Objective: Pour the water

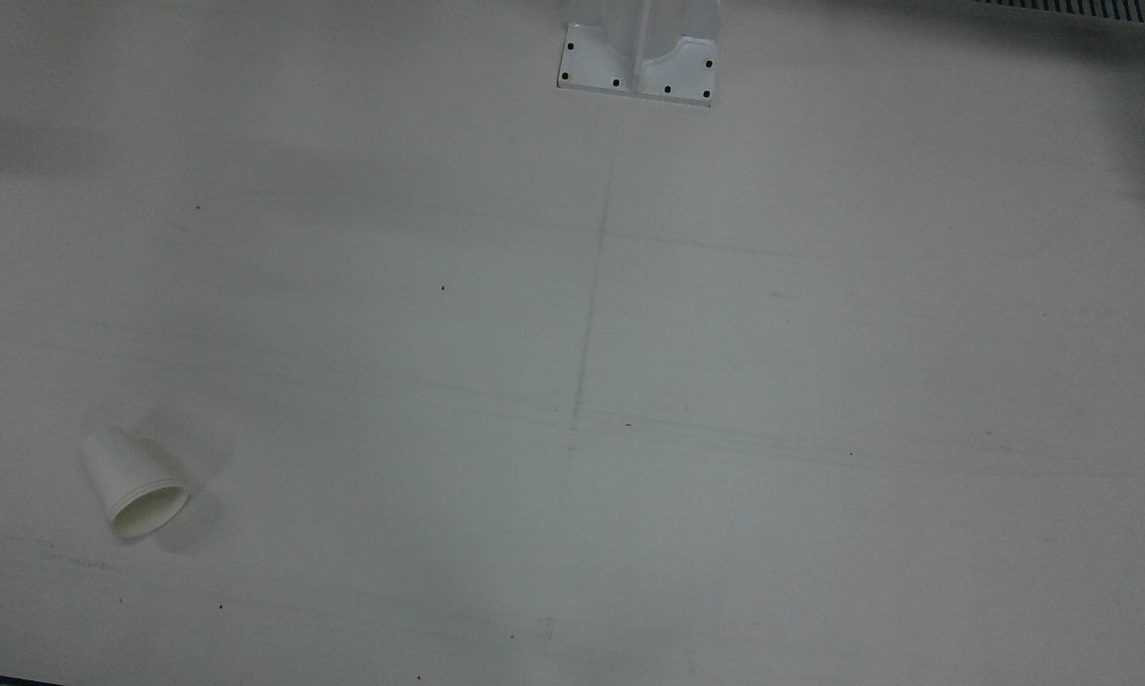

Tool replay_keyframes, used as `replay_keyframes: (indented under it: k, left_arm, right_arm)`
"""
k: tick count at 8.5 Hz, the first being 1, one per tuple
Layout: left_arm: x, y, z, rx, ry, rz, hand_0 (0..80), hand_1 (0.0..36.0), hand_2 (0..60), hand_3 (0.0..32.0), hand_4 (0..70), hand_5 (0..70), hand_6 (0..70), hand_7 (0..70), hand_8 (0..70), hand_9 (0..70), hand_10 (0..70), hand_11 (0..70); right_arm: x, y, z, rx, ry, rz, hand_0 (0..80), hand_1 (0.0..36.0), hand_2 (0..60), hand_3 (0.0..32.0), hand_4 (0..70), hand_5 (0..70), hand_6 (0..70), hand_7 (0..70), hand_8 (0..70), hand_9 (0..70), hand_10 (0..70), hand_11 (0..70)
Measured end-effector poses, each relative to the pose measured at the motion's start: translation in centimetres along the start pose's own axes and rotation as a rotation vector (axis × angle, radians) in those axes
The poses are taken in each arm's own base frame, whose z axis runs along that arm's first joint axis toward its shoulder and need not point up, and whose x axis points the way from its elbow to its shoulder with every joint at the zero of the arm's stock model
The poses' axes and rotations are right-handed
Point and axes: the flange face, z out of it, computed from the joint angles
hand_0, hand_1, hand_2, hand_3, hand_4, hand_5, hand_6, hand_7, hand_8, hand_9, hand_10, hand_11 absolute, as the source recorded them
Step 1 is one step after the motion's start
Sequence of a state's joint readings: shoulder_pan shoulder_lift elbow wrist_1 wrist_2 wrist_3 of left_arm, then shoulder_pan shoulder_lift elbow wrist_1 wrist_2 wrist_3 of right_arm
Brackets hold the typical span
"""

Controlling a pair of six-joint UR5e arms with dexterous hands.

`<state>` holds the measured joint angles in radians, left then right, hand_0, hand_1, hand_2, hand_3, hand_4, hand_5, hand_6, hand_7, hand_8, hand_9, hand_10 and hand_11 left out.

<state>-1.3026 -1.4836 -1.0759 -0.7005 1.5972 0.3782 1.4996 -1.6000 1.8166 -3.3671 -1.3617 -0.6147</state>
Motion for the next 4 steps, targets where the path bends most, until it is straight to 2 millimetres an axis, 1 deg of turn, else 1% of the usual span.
replay_keyframes:
  k: [1, 2, 3, 4]
  left_arm:
    - [-0.28, -0.64, -0.43, 0.006, -0.001, 0.005, 50.2, 26.9, 58.2, 0.0, 23.7, 45.0, 21.6, 22.3, 23.6, 31.4, 9.1, 14.8]
    - [-0.51, -1.1, -0.46, 0.011, -0.003, 0.007, 49.4, 26.2, 58.0, 0.0, 23.5, 43.3, 21.5, 22.2, 24.2, 32.4, 9.5, 15.2]
    - [-0.8, -1.35, -0.32, 0.013, -0.007, 0.007, 48.6, 24.9, 56.5, 0.0, 23.1, 41.3, 21.1, 22.4, 24.5, 33.2, 9.8, 15.6]
    - [-0.97, -1.45, -0.19, 0.013, -0.008, 0.005, 47.8, 23.7, 55.0, 0.0, 22.0, 38.0, 19.5, 20.8, 23.6, 31.9, 9.6, 15.2]
  right_arm:
    - [0.02, 0.08, 0.03, -0.002, 0.0, -0.003, 40.8, 5.2, 17.2, 0.0, 8.4, 44.9, 43.6, 58.3, 39.1, 52.6, 48.0, 67.9]
    - [-0.05, 0.05, 0.03, -0.001, -0.001, -0.005, 40.9, 5.3, 17.2, 0.0, 8.3, 44.7, 43.5, 58.2, 39.0, 52.5, 47.9, 67.9]
    - [-0.28, -0.08, -0.01, 0.001, -0.006, -0.005, 40.8, 5.3, 17.2, 0.0, 8.2, 44.6, 43.3, 58.0, 38.8, 52.4, 47.8, 67.8]
    - [-0.47, -0.2, -0.05, 0.004, -0.009, -0.005, 40.6, 5.2, 17.3, 0.0, 7.9, 44.4, 43.2, 57.8, 38.8, 52.3, 47.8, 67.7]
